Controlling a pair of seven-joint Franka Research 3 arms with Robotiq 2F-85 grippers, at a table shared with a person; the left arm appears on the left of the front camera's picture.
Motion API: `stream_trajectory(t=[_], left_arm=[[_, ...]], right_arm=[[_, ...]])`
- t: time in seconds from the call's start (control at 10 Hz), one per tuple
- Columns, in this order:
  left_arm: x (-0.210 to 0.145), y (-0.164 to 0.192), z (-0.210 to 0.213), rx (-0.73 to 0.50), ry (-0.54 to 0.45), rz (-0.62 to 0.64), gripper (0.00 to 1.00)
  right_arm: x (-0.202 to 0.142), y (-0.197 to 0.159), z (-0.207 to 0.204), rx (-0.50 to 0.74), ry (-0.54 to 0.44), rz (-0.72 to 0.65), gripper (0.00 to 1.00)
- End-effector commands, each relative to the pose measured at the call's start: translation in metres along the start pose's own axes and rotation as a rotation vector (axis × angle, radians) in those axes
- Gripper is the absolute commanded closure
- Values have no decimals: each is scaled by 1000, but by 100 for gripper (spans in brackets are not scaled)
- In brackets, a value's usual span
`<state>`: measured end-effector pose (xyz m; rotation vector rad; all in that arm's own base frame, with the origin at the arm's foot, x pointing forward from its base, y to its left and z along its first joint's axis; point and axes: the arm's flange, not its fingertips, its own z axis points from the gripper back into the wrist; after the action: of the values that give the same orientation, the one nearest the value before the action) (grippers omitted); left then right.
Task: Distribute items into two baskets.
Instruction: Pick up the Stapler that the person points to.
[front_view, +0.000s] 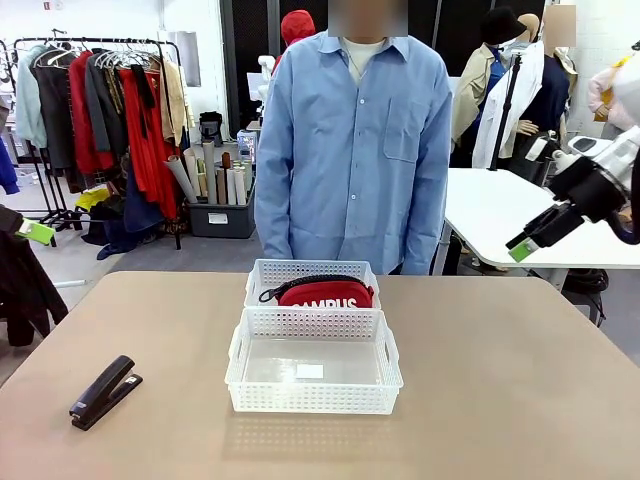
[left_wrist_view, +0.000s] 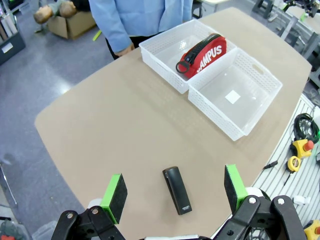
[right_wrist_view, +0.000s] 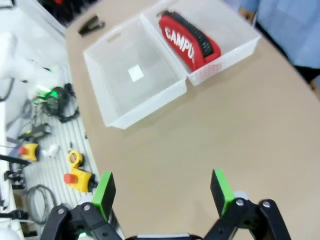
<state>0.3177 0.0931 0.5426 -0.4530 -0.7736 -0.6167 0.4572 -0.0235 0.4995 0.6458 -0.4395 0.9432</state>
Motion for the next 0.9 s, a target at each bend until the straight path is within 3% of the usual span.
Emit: stream_trajectory(t=[0.0, 0.2, 0.8], left_arm=[[-1, 1, 0, -13, -16, -6, 0], [-1, 1, 0, -13, -16, -6, 0], [-1, 1, 0, -13, -16, -6, 0]], right_arm=[[17, -9, 19, 73, -41, -90, 0], [17, -8, 42, 154, -41, -148, 0], [-39, 2, 67, 41, -99, -320, 0]])
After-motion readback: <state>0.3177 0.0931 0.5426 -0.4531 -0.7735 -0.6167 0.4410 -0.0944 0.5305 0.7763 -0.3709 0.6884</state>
